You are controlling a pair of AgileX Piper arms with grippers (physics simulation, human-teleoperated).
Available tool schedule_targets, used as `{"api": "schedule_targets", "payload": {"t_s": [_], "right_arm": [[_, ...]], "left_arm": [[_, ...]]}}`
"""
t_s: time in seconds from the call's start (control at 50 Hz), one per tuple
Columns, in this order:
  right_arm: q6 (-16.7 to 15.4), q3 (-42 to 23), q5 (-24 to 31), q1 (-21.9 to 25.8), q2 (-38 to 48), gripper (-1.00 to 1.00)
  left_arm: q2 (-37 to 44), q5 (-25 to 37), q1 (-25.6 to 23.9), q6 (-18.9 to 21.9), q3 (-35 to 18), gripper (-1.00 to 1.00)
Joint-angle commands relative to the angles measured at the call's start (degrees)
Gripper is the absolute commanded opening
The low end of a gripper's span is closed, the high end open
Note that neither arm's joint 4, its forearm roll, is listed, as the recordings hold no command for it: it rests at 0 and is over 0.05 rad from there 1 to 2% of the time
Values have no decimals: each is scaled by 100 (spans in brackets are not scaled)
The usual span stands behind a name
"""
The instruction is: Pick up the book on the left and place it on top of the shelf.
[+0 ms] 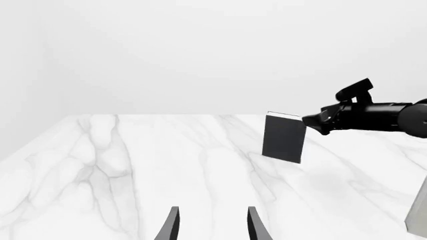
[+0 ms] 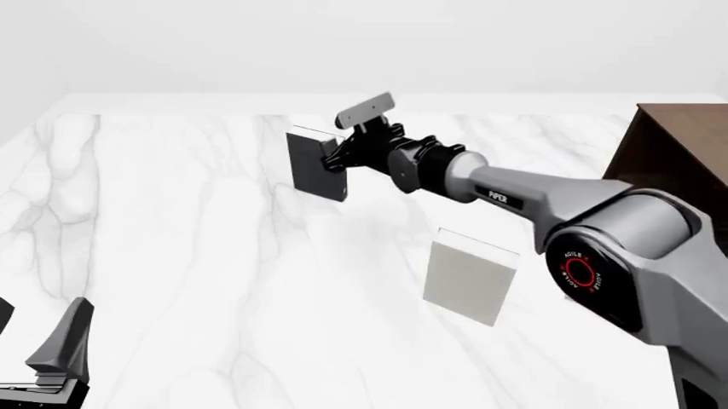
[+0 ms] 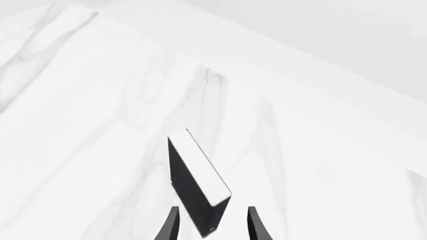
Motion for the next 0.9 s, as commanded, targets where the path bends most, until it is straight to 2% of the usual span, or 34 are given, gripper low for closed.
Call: {"api": "schedule_targets", "payload": {"t_s": [0.02,0.9], "right_arm": [[12,-159,31,4,202,100],[-52,-1005,310,-47,943,100]], "left_arm": [[0,0,0,0,0,100],[0,0,0,0,0,100]]}}
